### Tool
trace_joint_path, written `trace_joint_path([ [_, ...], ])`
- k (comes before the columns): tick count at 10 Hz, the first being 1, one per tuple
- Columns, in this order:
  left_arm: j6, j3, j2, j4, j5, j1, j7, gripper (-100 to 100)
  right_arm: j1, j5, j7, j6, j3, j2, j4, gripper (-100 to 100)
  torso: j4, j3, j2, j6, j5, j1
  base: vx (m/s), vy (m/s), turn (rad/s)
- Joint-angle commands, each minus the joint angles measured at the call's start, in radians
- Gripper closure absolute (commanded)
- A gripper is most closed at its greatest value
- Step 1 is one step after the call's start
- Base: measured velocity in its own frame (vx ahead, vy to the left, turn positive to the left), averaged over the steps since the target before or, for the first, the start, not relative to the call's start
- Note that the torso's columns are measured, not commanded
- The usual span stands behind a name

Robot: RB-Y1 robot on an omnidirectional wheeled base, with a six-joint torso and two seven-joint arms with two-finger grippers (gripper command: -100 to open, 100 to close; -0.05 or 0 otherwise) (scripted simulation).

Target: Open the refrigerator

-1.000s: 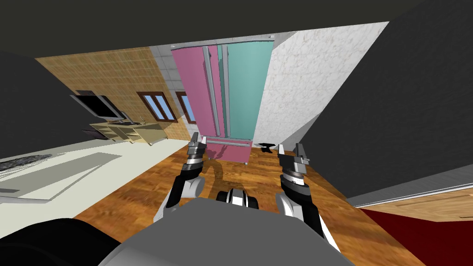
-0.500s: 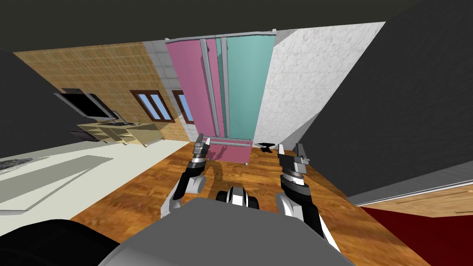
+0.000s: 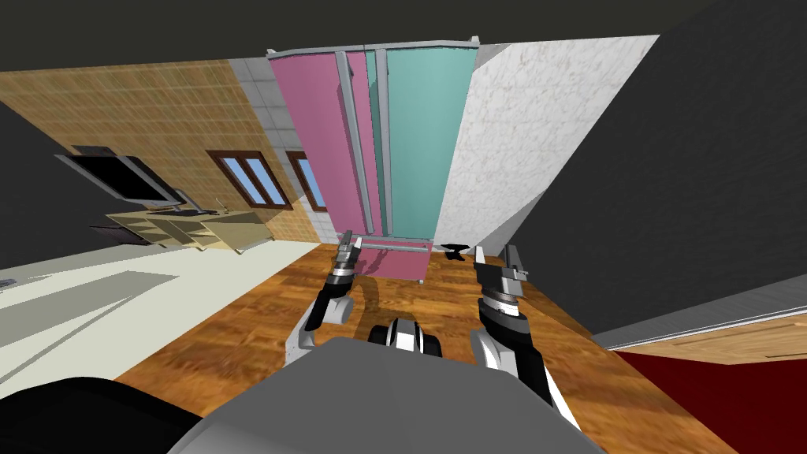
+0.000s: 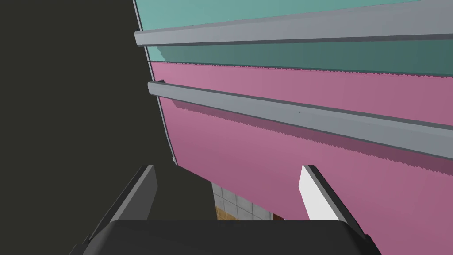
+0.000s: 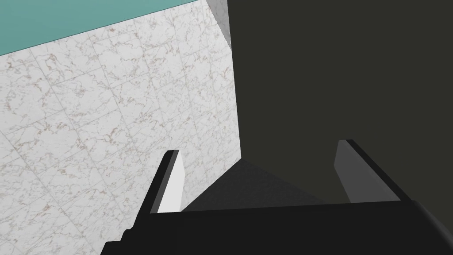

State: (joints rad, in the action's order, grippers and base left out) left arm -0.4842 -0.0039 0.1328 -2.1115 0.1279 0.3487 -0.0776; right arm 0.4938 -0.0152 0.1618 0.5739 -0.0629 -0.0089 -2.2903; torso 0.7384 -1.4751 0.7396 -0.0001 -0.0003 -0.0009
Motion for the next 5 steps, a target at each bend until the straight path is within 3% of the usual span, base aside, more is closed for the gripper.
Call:
trace_joint_path([
  [1,-0.04,-0.001,0.016,0.082,0.001,-0.053,0.001,-100,0.0,0.0,0.0,0.0,0.0,0.0,0.0,0,0.0,0.0,-0.001,0.0,0.0,0.001,0.064,0.071,-0.079],
  [5,-0.08,-0.001,0.028,0.191,0.002,-0.102,0.005,-100,0.0,0.0,0.0,0.0,0.0,0.0,0.0,0,0.0,-0.001,-0.001,0.0,0.0,0.0,0.063,0.049,-0.039],
])
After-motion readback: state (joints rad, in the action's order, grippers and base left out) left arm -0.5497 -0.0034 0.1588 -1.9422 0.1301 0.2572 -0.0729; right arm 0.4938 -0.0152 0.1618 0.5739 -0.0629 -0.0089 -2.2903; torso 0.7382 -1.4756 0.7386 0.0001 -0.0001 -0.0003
